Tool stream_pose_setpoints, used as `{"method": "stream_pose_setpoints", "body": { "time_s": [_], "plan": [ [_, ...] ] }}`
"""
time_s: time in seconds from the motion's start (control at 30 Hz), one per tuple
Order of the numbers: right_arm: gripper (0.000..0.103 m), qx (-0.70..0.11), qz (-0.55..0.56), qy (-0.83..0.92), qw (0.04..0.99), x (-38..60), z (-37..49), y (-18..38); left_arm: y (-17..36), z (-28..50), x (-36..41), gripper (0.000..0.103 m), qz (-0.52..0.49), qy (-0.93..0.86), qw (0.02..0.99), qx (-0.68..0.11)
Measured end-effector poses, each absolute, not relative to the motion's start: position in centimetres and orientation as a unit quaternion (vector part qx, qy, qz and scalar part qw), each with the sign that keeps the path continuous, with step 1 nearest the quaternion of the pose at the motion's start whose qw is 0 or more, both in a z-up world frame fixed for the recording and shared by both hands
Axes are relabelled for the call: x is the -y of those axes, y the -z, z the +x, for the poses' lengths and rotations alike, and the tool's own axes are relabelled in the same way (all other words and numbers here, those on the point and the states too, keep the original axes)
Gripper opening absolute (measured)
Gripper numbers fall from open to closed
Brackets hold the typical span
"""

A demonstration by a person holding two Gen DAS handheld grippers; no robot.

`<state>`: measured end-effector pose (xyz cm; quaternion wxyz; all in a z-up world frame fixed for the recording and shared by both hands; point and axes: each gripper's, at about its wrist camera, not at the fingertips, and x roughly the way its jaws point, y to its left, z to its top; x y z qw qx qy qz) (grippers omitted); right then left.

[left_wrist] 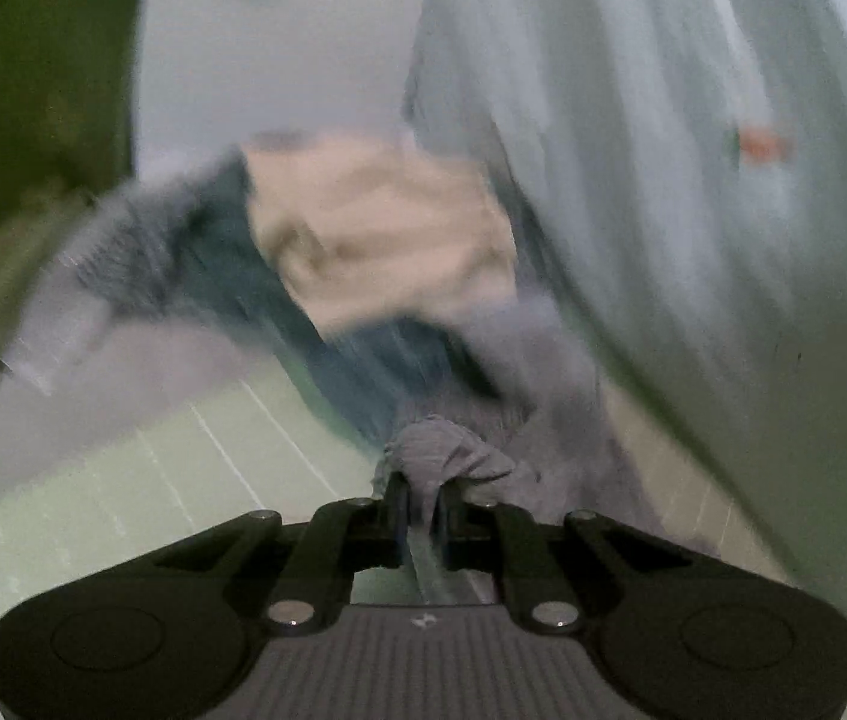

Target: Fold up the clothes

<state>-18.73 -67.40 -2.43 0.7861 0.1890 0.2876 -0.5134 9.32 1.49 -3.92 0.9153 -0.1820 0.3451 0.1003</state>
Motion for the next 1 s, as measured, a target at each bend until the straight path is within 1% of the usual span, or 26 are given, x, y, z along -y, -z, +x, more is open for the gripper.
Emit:
{"method": "stream_pose_setpoints", "body": {
  "time_s": [0.03,0.1,0.27,0.33,0.53,0.6,0.67,0.7,0.73,0.77,0.8,0.83,0.87,0.93,1.0],
  "plan": [
    [0.003,-0.293,0.191,0.513,0.784,67.0,-19.2,2.7,2.9,8.6,-2.4,0.011,-0.184,-0.107,0.919,-0.332],
    [0.003,-0.303,0.194,0.512,0.780,66.2,-20.1,3.3,2.5,7.2,-3.7,0.011,-0.163,-0.131,0.922,-0.327],
    [0.003,-0.328,0.202,0.510,0.769,64.1,-22.4,4.7,7.1,5.0,-6.7,0.011,-0.136,-0.170,0.893,-0.395],
    [0.003,-0.338,0.205,0.509,0.765,63.3,-23.4,5.2,8.1,4.2,-7.5,0.011,-0.132,-0.172,0.886,-0.411],
    [0.003,-0.361,0.236,0.500,0.751,60.8,-27.0,6.6,8.3,3.3,-10.3,0.012,-0.117,-0.191,0.881,-0.416],
    [0.004,-0.381,0.236,0.490,0.748,60.0,-27.6,7.5,9.1,3.5,-10.5,0.017,-0.114,-0.195,0.874,-0.430],
    [0.007,-0.399,0.231,0.479,0.747,59.1,-28.1,8.2,9.7,3.3,-9.6,0.023,-0.107,-0.193,0.871,-0.440],
    [0.014,-0.405,0.218,0.477,0.749,58.6,-28.2,8.3,9.9,3.2,-9.2,0.026,-0.102,-0.191,0.869,-0.444],
    [0.028,-0.409,0.204,0.474,0.752,58.2,-28.3,8.2,9.8,3.1,-8.4,0.037,-0.097,-0.187,0.872,-0.442],
    [0.035,-0.408,0.188,0.474,0.757,58.0,-28.3,8.0,9.6,2.8,-7.7,0.052,-0.093,-0.184,0.875,-0.437],
    [0.047,-0.405,0.172,0.474,0.763,57.8,-28.3,7.7,9.3,2.5,-6.7,0.058,-0.089,-0.182,0.881,-0.428],
    [0.054,-0.403,0.155,0.474,0.768,57.7,-28.3,7.4,9.0,2.1,-5.7,0.067,-0.085,-0.180,0.886,-0.419],
    [0.056,-0.398,0.138,0.471,0.775,57.6,-28.3,7.1,8.7,1.8,-4.7,0.072,-0.082,-0.178,0.891,-0.410],
    [0.068,-0.392,0.112,0.464,0.787,58.0,-28.0,6.7,8.2,1.3,-2.5,0.076,-0.069,-0.177,0.897,-0.400],
    [0.074,-0.385,0.095,0.447,0.802,58.2,-27.6,6.3,8.2,0.6,0.3,0.079,-0.055,-0.164,0.902,-0.396]
  ]
}}
